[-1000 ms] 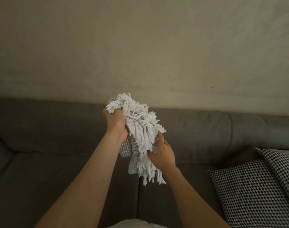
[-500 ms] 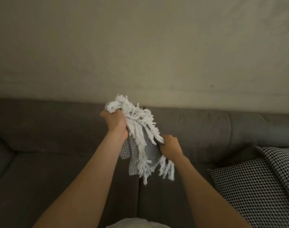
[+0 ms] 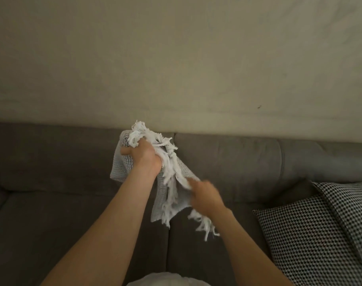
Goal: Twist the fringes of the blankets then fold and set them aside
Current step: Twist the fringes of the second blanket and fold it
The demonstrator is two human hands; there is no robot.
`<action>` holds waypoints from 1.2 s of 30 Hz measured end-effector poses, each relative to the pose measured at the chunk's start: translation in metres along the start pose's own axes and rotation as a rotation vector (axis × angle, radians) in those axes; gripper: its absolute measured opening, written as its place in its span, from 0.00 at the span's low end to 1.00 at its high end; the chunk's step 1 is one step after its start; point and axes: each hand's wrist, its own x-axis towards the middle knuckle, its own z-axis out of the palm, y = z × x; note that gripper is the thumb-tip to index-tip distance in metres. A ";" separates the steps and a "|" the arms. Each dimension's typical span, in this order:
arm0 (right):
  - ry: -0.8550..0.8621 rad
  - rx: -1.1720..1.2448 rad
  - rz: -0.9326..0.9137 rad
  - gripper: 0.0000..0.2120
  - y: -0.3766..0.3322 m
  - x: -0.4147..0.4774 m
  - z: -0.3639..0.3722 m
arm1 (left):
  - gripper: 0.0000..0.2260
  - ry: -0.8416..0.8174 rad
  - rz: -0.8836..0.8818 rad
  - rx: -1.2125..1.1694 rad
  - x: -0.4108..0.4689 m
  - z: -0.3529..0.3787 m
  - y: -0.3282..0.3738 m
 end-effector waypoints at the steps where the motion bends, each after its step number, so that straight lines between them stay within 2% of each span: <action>1: -0.171 -0.011 -0.050 0.34 0.000 -0.001 0.009 | 0.27 -0.016 -0.015 -0.019 -0.002 0.002 0.001; 2: -0.252 0.043 -0.091 0.35 0.001 -0.002 0.018 | 0.28 -0.029 -0.018 -0.023 -0.003 0.002 0.000; 3: -0.240 0.141 -0.138 0.35 -0.001 -0.003 0.024 | 0.27 -0.044 -0.027 -0.022 -0.003 0.003 -0.002; 5: -0.050 0.371 -0.164 0.31 -0.010 -0.001 0.034 | 0.28 -0.105 -0.034 0.007 -0.002 0.000 -0.004; 7: 0.176 0.570 -0.063 0.37 -0.029 0.005 0.033 | 0.28 -0.144 -0.021 0.045 0.000 -0.003 -0.006; 9: 0.291 0.687 0.027 0.48 -0.049 0.013 0.025 | 0.20 -0.148 -0.030 0.054 -0.003 -0.005 -0.004; 11: 0.335 0.736 0.058 0.56 -0.067 0.022 0.020 | 0.05 -0.146 -0.005 0.114 -0.003 -0.005 -0.007; 12: 0.374 0.761 0.081 0.56 -0.075 0.027 0.018 | 0.07 -0.150 0.000 0.126 -0.004 -0.005 -0.009; 14: 0.495 0.793 0.160 0.49 -0.085 0.035 0.015 | 0.08 -0.174 -0.065 0.046 -0.008 -0.007 -0.007; 16: 0.565 0.755 0.162 0.36 -0.083 0.041 0.012 | 0.07 -0.179 -0.069 -0.001 -0.013 -0.010 -0.003; 18: 0.501 0.657 0.118 0.25 -0.068 0.044 0.007 | 0.20 -0.153 -0.008 0.038 -0.005 -0.017 0.000; 20: 0.367 0.470 0.081 0.14 -0.048 0.043 -0.004 | 0.27 -0.116 0.073 0.263 0.005 -0.027 -0.001; 23: 0.068 0.185 -0.059 0.04 -0.021 0.039 -0.023 | 0.20 -0.068 0.275 0.662 0.017 -0.043 -0.005; 25: -0.084 0.101 -0.114 0.08 -0.011 0.035 -0.031 | 0.18 -0.052 0.338 0.894 0.021 -0.047 -0.006; 26: -0.133 0.132 -0.108 0.07 -0.008 0.033 -0.032 | 0.19 -0.054 0.345 1.014 0.021 -0.049 -0.007; 27: -0.162 0.181 -0.108 0.03 -0.008 0.031 -0.033 | 0.19 -0.064 0.356 1.128 0.024 -0.051 -0.007; 31: -0.204 0.311 -0.115 0.09 -0.007 0.021 -0.022 | 0.16 -0.172 0.486 1.464 0.031 -0.057 -0.008; 34: -0.331 0.351 -0.095 0.22 -0.011 0.011 -0.006 | 0.12 -0.281 0.655 1.628 0.030 -0.055 -0.006; 36: -0.263 0.388 -0.124 0.25 -0.017 0.005 0.008 | 0.12 -0.375 0.775 1.707 0.027 -0.054 -0.005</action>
